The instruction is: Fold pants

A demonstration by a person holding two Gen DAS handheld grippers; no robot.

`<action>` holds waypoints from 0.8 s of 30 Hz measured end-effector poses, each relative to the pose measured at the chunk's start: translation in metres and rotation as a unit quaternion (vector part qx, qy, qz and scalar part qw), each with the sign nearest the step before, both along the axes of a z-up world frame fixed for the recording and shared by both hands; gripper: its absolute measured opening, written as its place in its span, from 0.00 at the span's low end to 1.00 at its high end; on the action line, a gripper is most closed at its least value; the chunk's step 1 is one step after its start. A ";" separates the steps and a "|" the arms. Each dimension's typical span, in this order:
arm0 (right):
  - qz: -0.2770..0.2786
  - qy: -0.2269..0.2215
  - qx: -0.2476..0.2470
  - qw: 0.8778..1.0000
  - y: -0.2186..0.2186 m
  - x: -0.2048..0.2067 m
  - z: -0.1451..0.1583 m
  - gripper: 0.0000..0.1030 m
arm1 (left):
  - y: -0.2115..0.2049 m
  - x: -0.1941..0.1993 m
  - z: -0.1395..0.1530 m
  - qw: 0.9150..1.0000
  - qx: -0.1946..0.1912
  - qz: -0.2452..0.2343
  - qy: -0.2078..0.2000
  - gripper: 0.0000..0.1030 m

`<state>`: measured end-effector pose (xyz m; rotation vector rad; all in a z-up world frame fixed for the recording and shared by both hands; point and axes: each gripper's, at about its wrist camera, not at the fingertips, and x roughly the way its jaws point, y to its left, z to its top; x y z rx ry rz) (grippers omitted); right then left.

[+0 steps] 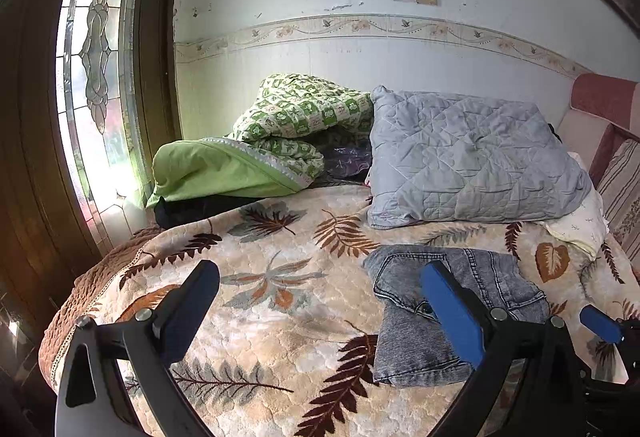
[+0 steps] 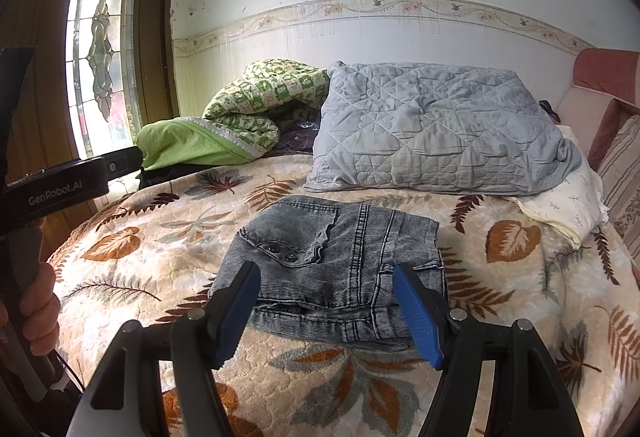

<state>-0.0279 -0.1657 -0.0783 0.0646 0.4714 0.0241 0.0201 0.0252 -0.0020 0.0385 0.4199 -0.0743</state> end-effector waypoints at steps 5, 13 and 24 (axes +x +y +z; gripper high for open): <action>0.002 0.000 -0.004 1.000 0.002 0.000 -0.001 0.70 | 0.000 -0.001 0.000 1.000 0.003 -0.002 -0.002 0.98; 0.001 0.001 -0.003 1.000 0.003 0.001 -0.001 0.70 | -0.001 0.000 -0.001 1.000 0.007 -0.006 0.001 0.98; 0.001 0.002 -0.004 1.000 0.002 0.000 -0.001 0.70 | 0.000 0.002 -0.002 1.000 0.004 -0.006 0.005 0.98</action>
